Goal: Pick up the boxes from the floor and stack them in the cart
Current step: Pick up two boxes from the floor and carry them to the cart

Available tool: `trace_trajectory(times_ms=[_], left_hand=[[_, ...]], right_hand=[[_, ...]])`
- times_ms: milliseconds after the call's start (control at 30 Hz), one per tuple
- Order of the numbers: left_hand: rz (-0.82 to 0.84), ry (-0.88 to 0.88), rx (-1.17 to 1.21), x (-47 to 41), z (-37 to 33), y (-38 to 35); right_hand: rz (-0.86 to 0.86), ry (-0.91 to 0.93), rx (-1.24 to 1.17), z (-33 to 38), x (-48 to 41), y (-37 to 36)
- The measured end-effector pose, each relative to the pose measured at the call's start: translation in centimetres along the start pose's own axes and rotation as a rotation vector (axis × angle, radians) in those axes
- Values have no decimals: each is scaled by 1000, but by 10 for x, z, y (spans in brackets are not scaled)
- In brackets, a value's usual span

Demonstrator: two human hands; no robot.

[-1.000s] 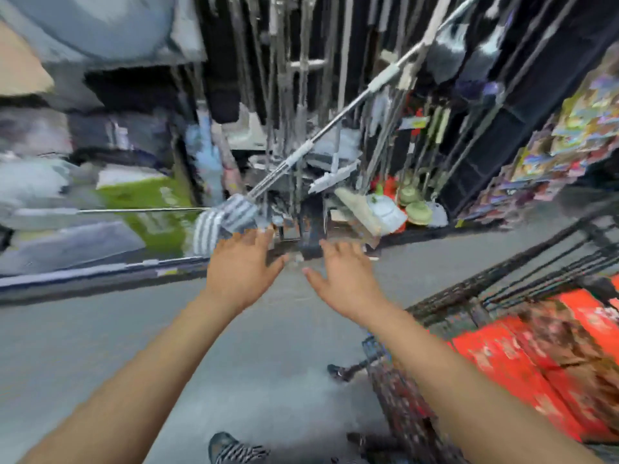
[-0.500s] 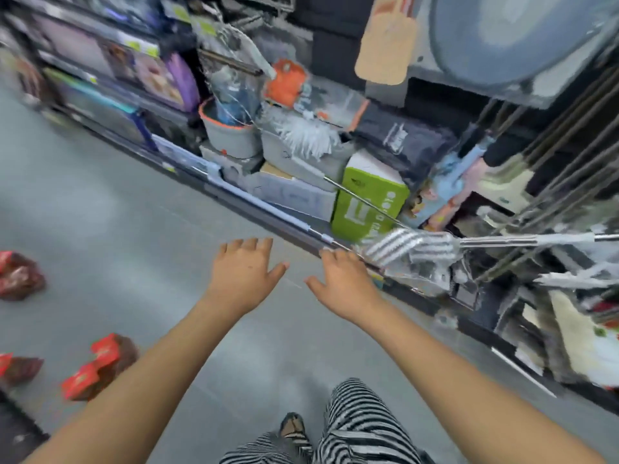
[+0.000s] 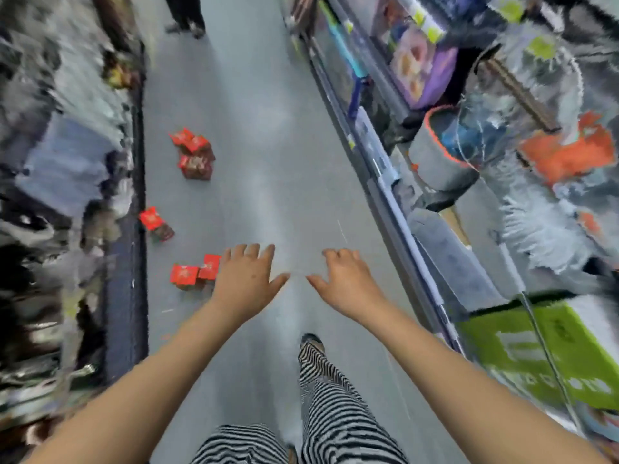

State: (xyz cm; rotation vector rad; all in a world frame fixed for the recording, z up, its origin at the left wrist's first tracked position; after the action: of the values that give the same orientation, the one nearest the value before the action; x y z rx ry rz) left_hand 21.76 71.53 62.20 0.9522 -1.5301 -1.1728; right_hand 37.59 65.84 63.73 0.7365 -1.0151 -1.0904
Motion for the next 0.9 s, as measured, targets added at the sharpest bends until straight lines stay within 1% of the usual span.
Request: trace_trajectory(times_ms=[100,233,367,533,667,767,900], left_hand=[[14,136,-17,-30,42,-6],[51,281,39,-47,102,-26],[89,390,53,-63,160,-53],[151,479,60,-104,232,-112],[153,518,79,-142,282,-185],[202,556,79,-172,319,-261],[234,496,3,-219,364,-381]], right_hand=[[112,145,48,16,-66,2],[219,302,45,45,-131,-10],[273,377,37,73,-190,-37],[373,417,14,88,-268,-104],[419,404,-2,76,-335,-177],[468,409,20,57,-390,-243],[510,521,83,35,-469,-345]])
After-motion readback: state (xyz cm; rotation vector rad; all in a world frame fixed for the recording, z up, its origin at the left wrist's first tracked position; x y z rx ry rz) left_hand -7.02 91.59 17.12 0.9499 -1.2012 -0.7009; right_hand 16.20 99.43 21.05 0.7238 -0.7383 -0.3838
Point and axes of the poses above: each hand's wrist, its own x-axis away from the middle knuckle, its own y-axis out of the back of the hand, z = x × y, the point moved 6 cm from there along -x, towards the middle knuckle, and after that the axes turned 14 degrees about y, right-handed, at the moved point
